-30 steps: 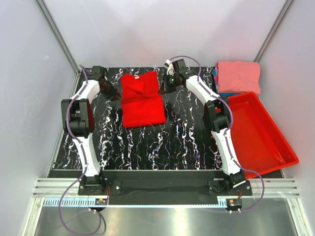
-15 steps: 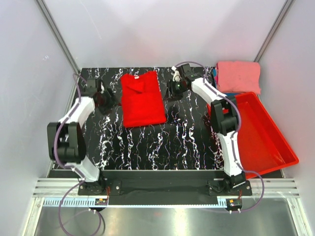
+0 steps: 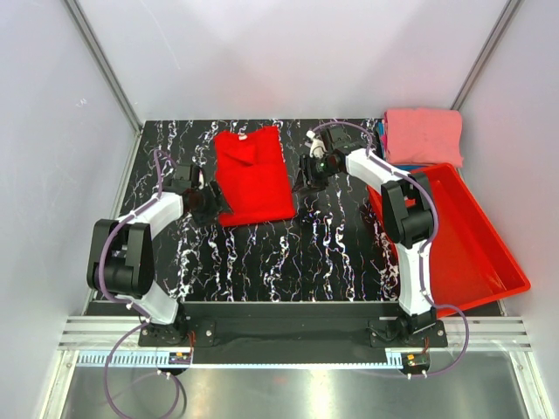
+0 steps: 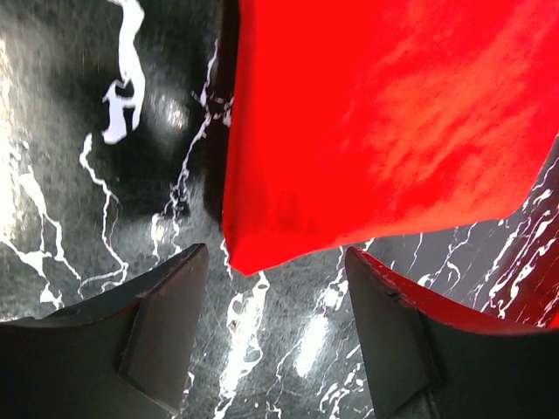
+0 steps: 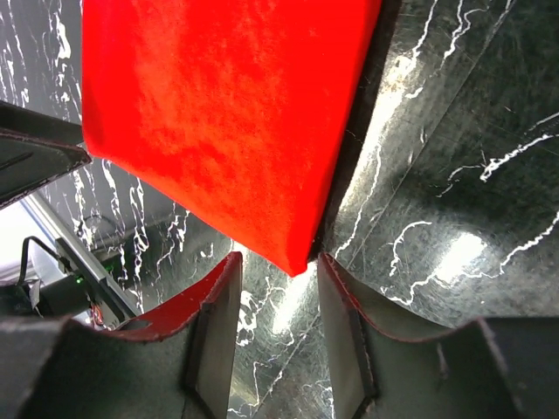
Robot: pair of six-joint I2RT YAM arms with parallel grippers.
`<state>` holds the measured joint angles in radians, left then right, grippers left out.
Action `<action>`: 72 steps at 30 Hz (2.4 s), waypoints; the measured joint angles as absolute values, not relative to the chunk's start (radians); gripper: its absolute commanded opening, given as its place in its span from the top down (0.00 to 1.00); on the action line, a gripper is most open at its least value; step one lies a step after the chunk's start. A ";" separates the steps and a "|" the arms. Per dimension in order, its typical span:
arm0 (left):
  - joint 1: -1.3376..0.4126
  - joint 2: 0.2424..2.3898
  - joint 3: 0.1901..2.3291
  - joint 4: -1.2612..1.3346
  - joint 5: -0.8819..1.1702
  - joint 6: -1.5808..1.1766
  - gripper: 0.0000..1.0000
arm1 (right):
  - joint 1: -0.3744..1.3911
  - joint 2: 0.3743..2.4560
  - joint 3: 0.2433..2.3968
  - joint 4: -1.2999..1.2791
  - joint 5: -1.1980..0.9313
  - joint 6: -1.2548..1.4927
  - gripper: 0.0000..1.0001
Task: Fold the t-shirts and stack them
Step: Fold the tshirt
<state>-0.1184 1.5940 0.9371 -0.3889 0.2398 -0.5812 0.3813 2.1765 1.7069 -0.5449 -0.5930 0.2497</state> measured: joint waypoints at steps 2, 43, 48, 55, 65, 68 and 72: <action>-0.118 1.594 0.937 -0.382 0.234 -0.579 0.30 | 0.382 2.180 1.707 -0.539 -0.603 0.250 0.55; -0.154 1.656 0.921 -0.299 0.226 -0.563 0.31 | 0.442 2.202 1.539 -0.379 -0.592 0.315 0.69; -0.155 1.655 0.921 -0.321 0.201 -0.567 0.33 | 0.443 2.184 1.531 -0.377 -0.587 0.321 0.66; -0.155 1.621 0.921 -0.321 0.202 -0.569 0.48 | 0.445 2.171 1.525 -0.363 -0.587 0.337 0.68; -0.155 1.618 0.921 -0.321 0.215 -0.572 1.00 | 0.445 2.156 1.507 -0.355 -0.583 0.348 1.00; -0.155 1.615 0.915 -0.319 0.216 -0.575 1.00 | 0.445 2.115 1.461 -0.331 -0.583 0.353 1.00; -0.155 1.598 0.879 -0.321 0.207 -0.585 1.00 | 0.447 2.053 1.369 -0.275 -0.584 0.362 1.00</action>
